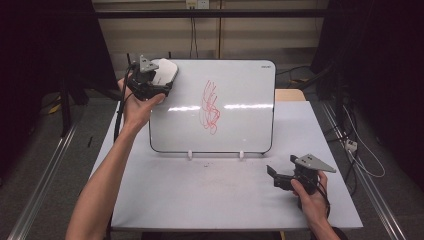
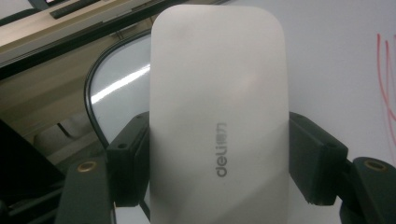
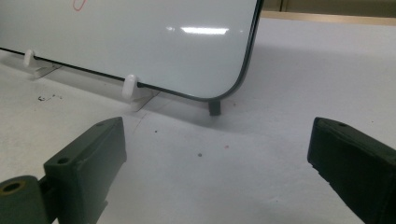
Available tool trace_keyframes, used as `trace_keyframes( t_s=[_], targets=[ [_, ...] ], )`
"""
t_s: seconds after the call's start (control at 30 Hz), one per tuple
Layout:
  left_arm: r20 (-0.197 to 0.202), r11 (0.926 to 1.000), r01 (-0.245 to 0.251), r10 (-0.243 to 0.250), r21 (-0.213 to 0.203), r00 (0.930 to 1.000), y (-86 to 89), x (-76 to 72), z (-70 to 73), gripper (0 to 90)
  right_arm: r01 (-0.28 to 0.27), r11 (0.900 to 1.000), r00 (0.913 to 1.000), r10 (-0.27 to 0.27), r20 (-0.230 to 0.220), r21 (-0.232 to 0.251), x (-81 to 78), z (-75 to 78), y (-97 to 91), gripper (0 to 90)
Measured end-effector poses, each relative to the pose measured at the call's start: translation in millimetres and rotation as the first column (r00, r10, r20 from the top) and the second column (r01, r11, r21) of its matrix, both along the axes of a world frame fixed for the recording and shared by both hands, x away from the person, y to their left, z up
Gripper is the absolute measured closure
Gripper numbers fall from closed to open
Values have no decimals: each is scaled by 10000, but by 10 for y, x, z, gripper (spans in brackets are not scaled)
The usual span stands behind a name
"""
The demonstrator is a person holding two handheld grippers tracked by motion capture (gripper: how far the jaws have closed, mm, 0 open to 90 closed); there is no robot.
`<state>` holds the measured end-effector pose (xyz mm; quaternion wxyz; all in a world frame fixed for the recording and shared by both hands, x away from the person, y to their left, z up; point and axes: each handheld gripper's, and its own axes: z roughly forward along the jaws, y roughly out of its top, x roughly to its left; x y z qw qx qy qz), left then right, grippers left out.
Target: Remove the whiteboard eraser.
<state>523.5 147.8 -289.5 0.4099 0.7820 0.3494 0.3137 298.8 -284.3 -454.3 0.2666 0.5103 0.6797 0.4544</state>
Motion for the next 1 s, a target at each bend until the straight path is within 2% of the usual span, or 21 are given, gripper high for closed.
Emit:
trace_keyframes(
  t_s=[0.1,0.17,0.37,0.57,0.67,1.0],
  targets=[
    [236,9996,130,-124,-253,9996,-7,-51,59,313,15,10000,10000,-15,-13,9,11,-4,-2,44],
    [413,9998,107,-101,-152,9991,-22,-98,97,313,14,10000,10000,-13,-26,42,13,-3,0,45],
    [592,9990,196,-173,-394,9981,-17,-188,152,313,-16,10000,10000,16,-35,70,17,-3,17,45],
    [767,9976,254,-204,-644,9968,-27,-289,111,312,-40,10000,10000,40,-17,73,9,0,11,45],
    [778,9981,336,-295,-521,9965,-45,-319,81,312,-72,10000,10000,72,1,55,11,-1,12,45],
    [945,9978,426,-377,-500,9948,-86,-433,24,312,-108,9999,9999,108,29,90,6,0,13,45]
  ],
)
